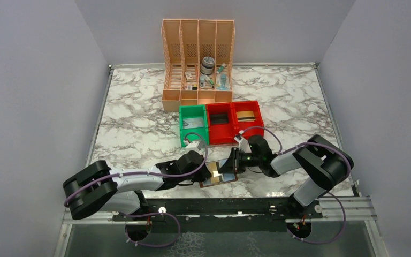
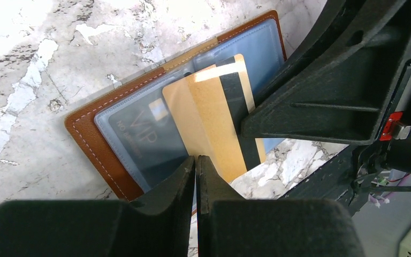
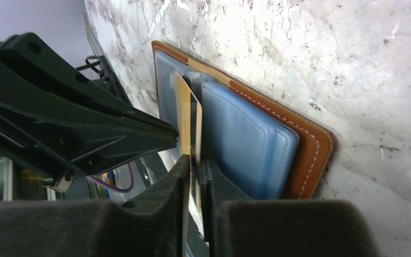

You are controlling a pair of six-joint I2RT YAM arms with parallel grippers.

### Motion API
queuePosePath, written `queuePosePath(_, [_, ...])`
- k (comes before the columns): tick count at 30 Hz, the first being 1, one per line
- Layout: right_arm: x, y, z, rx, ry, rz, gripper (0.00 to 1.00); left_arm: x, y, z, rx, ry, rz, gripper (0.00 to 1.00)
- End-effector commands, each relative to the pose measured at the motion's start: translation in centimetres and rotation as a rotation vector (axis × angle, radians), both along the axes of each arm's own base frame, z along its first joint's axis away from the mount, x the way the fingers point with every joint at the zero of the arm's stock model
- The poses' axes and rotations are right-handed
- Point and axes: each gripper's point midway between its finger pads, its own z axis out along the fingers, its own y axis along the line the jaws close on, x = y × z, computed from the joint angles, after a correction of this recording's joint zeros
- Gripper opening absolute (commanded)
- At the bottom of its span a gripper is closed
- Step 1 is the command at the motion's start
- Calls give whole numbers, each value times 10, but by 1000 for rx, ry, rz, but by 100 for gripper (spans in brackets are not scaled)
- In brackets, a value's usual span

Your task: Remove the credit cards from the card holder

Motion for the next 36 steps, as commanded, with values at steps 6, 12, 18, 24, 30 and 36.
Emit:
queuePosePath(6, [5, -7, -4, -55, -34, -21, 1, -4, 22, -12, 84, 5, 27, 15])
queuePosePath(12, [2, -12, -3, -72, -50, -25, 1, -5, 22, -12, 83, 1, 17, 17])
queuePosePath(18, [-3, -4, 3, -9, -37, 22, 9, -8, 12, -14, 62, 18, -21, 12])
queuePosePath(24, [1, 1, 6, 6, -40, 31, 17, -9, 13, -19, 78, 26, -26, 8])
queuePosePath(30, [3, 5, 7, 12, -37, 42, 19, -11, 16, -23, 89, 33, -24, 6])
queuePosePath(36, [3, 5, 6, 14, -36, 47, 21, -11, 17, -24, 92, 31, -24, 6])
